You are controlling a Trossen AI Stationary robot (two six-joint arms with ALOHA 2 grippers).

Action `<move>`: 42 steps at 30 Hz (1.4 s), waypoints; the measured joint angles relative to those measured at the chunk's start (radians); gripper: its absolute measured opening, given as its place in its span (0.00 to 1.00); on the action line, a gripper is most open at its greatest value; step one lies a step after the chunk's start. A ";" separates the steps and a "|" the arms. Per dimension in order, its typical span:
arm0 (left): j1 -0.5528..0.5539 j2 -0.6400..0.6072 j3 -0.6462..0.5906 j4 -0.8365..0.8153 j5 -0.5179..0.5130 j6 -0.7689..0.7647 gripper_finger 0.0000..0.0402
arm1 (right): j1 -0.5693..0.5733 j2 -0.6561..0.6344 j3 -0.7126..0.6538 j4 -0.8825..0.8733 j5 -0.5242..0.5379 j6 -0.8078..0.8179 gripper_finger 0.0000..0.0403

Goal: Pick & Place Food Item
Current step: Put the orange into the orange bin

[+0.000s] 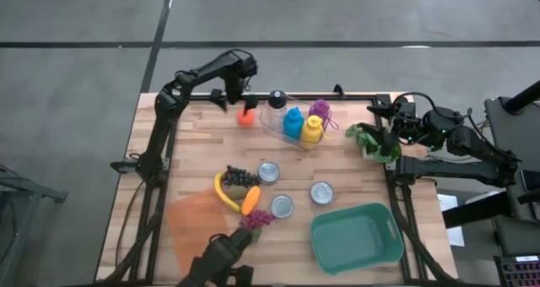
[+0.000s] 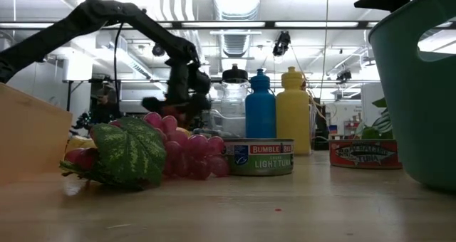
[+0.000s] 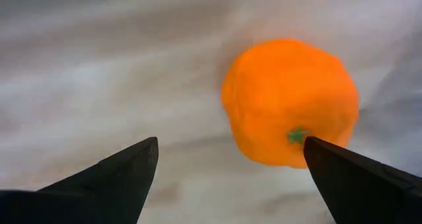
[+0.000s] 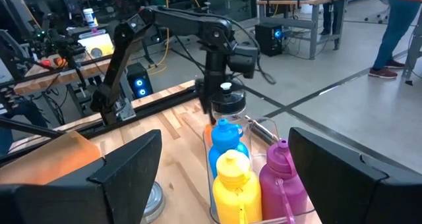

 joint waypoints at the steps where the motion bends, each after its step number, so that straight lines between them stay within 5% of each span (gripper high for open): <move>1: 0.004 0.000 -0.001 -0.047 -0.004 0.000 0.95 | 0.000 0.000 0.000 0.000 0.000 0.000 0.82; 11: 0.006 -0.104 -0.030 -0.144 -0.013 -0.035 0.95 | 0.000 0.000 0.000 0.000 0.000 0.000 0.82; 18: -0.047 -0.218 -0.031 -0.023 -0.107 -0.054 0.95 | 0.000 0.000 0.000 0.000 0.000 0.000 0.82; 28: -0.116 -0.200 -0.080 0.089 -0.191 -0.081 0.95 | 0.000 0.000 0.000 0.000 0.000 0.000 0.82; 42: -0.087 -0.200 -0.315 0.317 -0.082 -0.102 0.95 | 0.000 0.000 0.000 0.000 0.000 0.000 0.82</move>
